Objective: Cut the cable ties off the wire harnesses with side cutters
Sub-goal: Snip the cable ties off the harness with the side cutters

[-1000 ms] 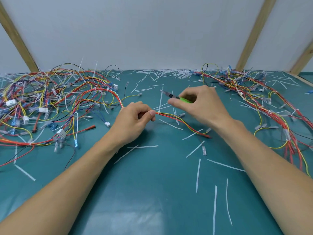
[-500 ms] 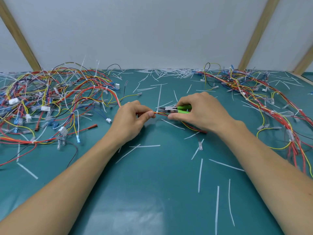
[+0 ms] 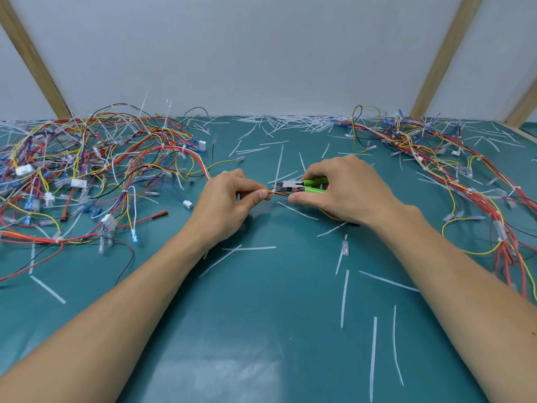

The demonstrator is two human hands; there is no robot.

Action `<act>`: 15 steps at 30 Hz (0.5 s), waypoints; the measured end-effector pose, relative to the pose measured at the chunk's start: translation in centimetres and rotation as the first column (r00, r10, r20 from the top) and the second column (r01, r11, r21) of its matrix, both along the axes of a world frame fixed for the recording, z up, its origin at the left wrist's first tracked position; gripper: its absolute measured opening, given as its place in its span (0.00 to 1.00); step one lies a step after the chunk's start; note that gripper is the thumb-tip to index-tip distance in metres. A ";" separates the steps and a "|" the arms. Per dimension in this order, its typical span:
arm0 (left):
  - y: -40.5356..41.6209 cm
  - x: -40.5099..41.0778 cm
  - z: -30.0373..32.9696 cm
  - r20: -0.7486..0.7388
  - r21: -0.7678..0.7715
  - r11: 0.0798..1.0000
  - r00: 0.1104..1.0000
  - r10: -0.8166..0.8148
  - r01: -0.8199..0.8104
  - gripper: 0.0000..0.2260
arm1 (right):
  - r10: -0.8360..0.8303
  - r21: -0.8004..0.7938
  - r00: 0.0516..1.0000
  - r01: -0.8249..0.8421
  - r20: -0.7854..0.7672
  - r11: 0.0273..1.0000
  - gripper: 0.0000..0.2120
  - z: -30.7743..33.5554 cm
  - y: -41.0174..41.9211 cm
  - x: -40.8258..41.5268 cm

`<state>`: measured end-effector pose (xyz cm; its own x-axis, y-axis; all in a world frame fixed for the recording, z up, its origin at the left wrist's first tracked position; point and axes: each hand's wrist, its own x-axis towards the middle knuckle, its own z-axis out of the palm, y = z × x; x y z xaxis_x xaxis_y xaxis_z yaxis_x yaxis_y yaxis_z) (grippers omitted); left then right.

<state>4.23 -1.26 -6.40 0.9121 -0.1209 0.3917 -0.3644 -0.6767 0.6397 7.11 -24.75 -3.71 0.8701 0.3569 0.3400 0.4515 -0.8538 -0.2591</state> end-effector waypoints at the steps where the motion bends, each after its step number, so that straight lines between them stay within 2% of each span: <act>1: 0.0 0.0 0.0 0.003 0.002 1.000 1.000 -0.003 0.002 0.05 | 0.003 -0.002 1.000 -0.003 0.001 1.000 0.27 0.0 0.0 0.0; 15: 0.1 0.1 0.0 0.007 0.000 0.999 0.999 0.033 -0.033 0.05 | 0.014 0.050 1.000 -0.014 0.004 0.999 0.23 0.3 -0.1 -0.1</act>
<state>4.36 -1.15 -6.40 0.9130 -0.0909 0.3977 -0.3462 -0.6884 0.6374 7.00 -24.81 -3.46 0.8640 0.3513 0.3607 0.4641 -0.8333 -0.3002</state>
